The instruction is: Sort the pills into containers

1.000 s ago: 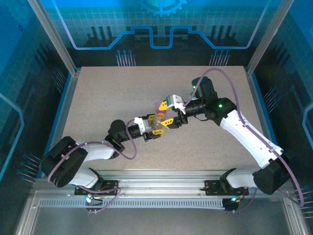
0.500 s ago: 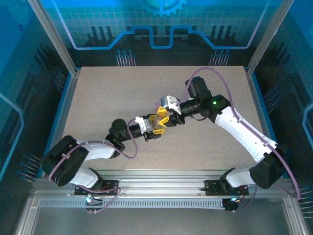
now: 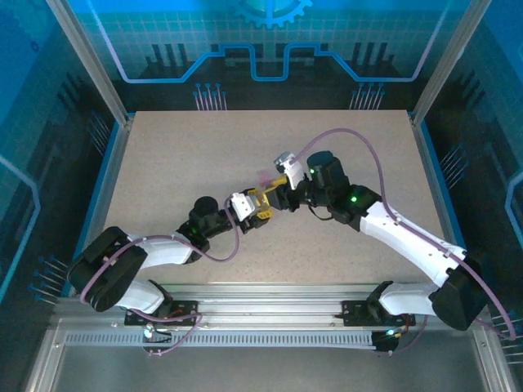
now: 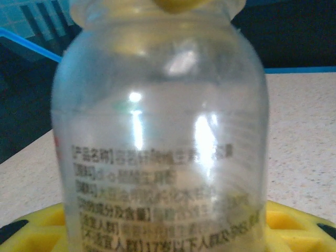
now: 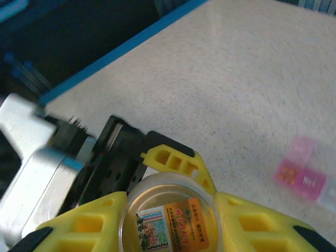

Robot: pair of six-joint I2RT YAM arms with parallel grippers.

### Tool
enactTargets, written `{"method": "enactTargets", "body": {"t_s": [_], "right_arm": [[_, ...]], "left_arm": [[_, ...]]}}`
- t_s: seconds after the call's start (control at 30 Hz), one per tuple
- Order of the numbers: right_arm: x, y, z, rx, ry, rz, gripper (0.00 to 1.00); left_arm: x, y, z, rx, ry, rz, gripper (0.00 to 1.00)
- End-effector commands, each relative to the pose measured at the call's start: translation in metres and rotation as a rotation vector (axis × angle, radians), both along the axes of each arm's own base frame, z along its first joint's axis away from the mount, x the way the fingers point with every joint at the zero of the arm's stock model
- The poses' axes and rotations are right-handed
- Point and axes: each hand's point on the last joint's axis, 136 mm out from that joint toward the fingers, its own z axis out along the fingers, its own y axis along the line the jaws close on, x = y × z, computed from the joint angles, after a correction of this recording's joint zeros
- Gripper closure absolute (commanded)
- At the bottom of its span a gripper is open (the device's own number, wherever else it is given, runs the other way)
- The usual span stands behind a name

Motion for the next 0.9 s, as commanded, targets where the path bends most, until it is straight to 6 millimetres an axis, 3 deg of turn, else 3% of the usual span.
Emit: {"method": "enactTargets", "body": {"t_s": [0.0, 0.13, 0.4, 0.57, 0.87], "right_arm": [[0.024, -0.025, -0.018, 0.038, 0.147, -0.368, 0.64], [0.029, -0.022, -0.002, 0.063, 0.073, -0.447, 0.56], [0.042, -0.032, 0.009, 0.079, 0.021, -0.526, 0.42], [0.046, -0.033, 0.012, 0.053, -0.006, -0.530, 0.40], [0.062, -0.062, 0.005, 0.024, 0.009, -0.573, 0.41]], "left_arm": [[0.003, -0.006, 0.068, -0.087, -0.248, 0.029, 1.00], [0.001, -0.009, 0.061, -0.084, -0.257, 0.036, 1.00], [-0.005, -0.008, 0.051, -0.088, -0.254, 0.034, 1.00], [-0.006, -0.007, 0.048, -0.096, -0.252, 0.034, 1.00], [-0.010, -0.006, 0.050, -0.117, -0.257, 0.024, 1.00]]}}
